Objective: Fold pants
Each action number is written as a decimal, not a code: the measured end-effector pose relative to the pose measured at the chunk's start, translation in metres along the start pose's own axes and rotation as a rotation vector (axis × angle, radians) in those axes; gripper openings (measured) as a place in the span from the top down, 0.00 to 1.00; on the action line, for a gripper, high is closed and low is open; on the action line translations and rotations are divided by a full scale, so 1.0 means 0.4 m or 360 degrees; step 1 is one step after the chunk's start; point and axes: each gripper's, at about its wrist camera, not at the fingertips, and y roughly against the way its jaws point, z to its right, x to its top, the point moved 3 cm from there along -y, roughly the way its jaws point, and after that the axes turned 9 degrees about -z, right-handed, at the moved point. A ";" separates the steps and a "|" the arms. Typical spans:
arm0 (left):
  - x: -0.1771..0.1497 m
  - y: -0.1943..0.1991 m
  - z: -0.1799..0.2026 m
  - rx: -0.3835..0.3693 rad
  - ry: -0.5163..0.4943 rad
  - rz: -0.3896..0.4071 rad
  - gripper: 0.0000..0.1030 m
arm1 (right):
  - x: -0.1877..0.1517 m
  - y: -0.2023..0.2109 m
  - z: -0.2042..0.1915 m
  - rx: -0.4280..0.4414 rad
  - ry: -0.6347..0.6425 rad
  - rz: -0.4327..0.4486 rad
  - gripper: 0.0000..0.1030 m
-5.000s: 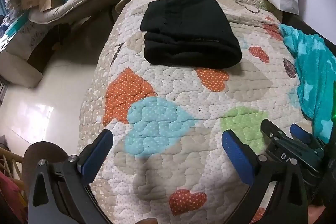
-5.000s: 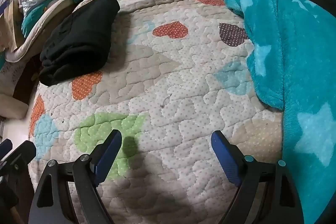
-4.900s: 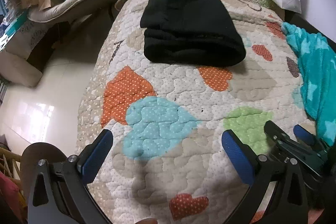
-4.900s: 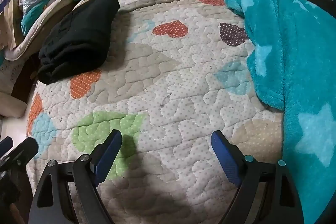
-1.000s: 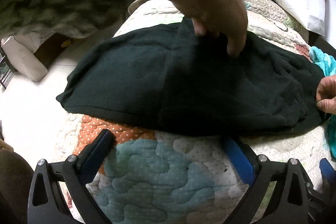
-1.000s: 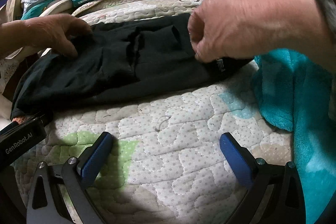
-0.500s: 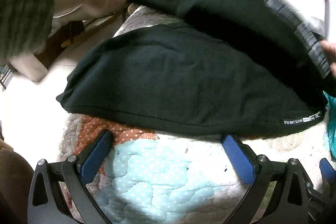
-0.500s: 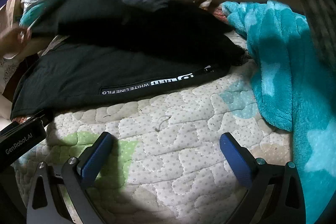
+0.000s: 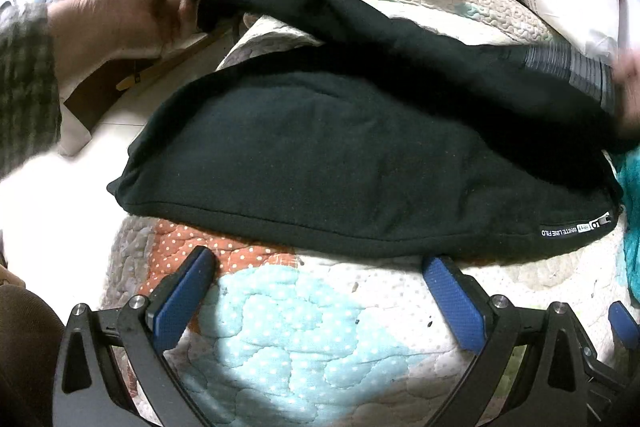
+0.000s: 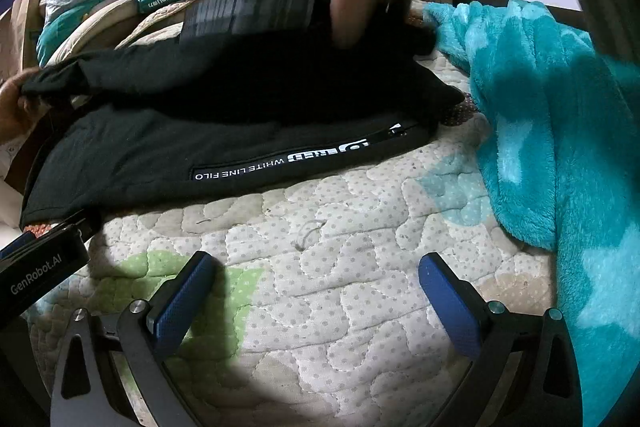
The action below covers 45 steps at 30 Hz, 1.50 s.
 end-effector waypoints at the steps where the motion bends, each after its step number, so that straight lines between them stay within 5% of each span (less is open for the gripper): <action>1: 0.000 0.001 -0.001 0.0000 -0.0001 0.0000 0.00 | 0.000 0.000 -0.001 0.0000 0.0000 -0.0001 0.00; 40: 0.005 0.004 -0.005 0.0009 -0.0007 0.0000 0.00 | 0.000 0.003 0.001 -0.0025 0.0013 -0.0004 0.00; 45: 0.007 0.013 -0.016 -0.0043 -0.0100 -0.0091 0.00 | -0.001 0.004 0.004 -0.0034 0.0017 -0.0003 0.00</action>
